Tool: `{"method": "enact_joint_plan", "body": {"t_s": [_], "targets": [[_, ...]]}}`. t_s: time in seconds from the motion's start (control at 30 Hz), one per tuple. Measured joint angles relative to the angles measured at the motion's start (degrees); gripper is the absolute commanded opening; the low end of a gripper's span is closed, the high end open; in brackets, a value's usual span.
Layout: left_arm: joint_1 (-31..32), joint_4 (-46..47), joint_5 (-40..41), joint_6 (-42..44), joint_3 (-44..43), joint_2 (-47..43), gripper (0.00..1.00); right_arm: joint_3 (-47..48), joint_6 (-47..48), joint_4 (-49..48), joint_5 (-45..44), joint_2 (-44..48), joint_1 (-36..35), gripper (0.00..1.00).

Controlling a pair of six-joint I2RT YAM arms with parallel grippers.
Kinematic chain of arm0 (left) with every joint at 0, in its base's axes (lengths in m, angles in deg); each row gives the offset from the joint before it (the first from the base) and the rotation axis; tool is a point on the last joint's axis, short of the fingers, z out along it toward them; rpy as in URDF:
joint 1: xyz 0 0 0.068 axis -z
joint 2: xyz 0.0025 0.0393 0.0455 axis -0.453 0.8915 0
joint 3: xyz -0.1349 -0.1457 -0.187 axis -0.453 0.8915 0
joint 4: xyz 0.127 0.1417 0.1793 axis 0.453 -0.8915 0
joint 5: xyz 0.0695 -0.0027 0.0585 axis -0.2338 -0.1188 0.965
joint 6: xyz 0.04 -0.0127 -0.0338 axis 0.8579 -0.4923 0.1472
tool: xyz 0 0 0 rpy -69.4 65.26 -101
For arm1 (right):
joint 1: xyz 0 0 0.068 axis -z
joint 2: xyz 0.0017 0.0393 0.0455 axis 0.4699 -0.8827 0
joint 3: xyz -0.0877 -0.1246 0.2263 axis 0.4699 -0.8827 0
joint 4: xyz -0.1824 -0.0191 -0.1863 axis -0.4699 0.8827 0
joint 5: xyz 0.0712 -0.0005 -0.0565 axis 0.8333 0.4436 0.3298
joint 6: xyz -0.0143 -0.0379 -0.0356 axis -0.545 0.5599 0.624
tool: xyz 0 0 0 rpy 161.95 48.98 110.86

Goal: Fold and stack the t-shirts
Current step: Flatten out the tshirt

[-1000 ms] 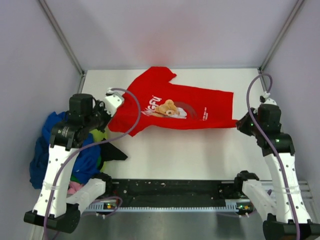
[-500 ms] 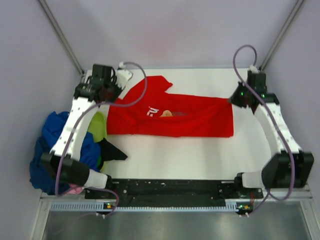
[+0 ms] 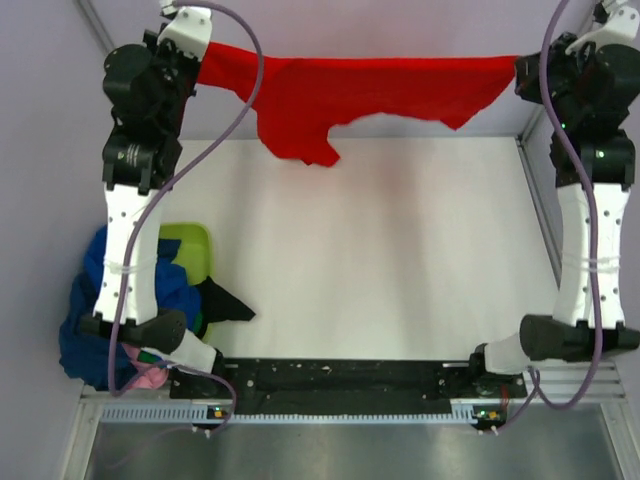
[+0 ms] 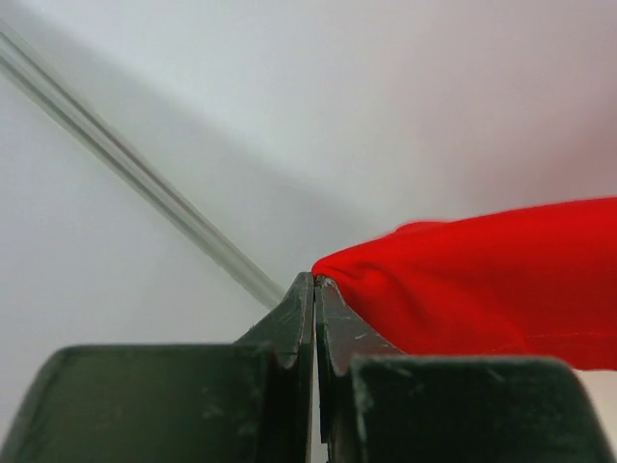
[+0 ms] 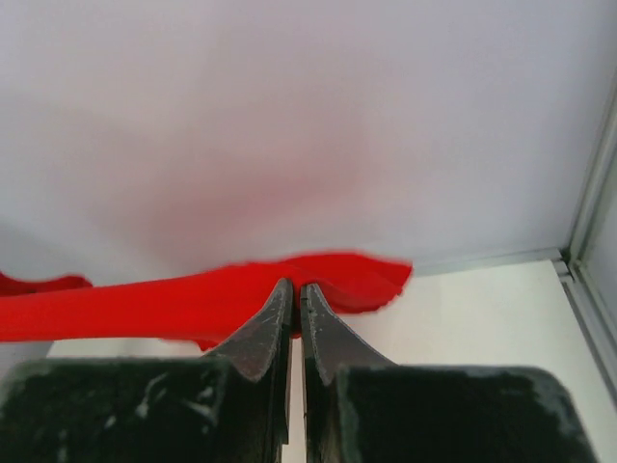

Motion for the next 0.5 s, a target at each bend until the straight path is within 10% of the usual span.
{"method": "enact_joint_plan", "body": {"t_s": [0.5], "targets": [[-0.04,-22.56,-17.88,3.67,51.49,-26.32,0.00,-60.52,1.81,13.33,-3.54,35.85,0.13,0.00]]}}
